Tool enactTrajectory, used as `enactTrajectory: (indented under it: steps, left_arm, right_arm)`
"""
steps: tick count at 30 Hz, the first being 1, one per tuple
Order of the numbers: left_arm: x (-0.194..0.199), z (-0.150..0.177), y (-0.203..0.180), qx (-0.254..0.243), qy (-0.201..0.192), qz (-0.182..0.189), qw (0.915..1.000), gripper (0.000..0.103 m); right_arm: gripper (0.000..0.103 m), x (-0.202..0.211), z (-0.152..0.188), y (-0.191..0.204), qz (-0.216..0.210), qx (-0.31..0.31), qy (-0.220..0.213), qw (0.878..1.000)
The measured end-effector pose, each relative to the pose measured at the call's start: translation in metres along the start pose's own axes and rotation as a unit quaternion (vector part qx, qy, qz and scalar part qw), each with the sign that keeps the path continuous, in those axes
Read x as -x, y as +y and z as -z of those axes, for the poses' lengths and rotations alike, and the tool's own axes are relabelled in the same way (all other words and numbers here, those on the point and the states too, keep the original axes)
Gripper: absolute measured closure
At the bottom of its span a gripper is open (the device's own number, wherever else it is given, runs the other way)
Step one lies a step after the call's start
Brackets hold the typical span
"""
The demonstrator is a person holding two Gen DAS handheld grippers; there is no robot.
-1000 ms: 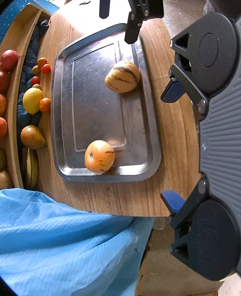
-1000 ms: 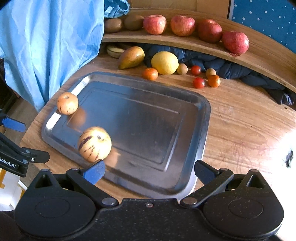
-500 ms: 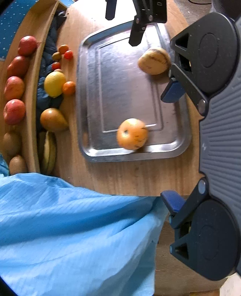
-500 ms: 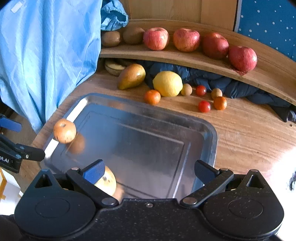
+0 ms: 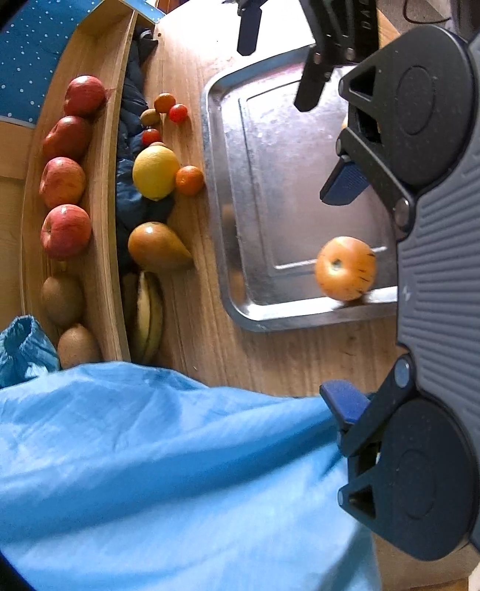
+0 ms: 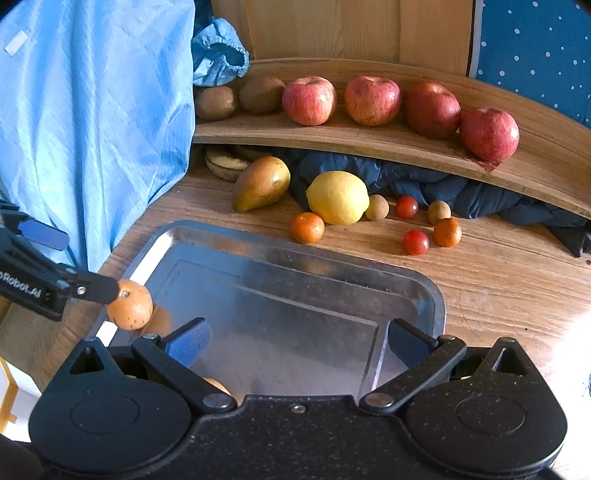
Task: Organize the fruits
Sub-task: 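Withdraw both open grippers from the tray toward the remaining fruit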
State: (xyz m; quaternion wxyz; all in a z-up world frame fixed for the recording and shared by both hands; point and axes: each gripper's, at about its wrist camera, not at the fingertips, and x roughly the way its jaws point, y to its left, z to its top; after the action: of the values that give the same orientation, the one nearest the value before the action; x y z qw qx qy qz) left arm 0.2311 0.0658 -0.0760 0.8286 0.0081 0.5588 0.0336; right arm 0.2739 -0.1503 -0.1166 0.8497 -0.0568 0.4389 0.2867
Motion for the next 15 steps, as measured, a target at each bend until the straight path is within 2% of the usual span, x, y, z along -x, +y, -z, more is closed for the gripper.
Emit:
enactTrajectory:
  steps: [15]
  left_arm:
    - [-0.034,-0.052,0.003,-0.004,-0.019,0.032,0.9993,0.001]
  right_arm:
    - [0.001,-0.015,-0.015,-0.010,0.019,-0.036,-0.014,0.999]
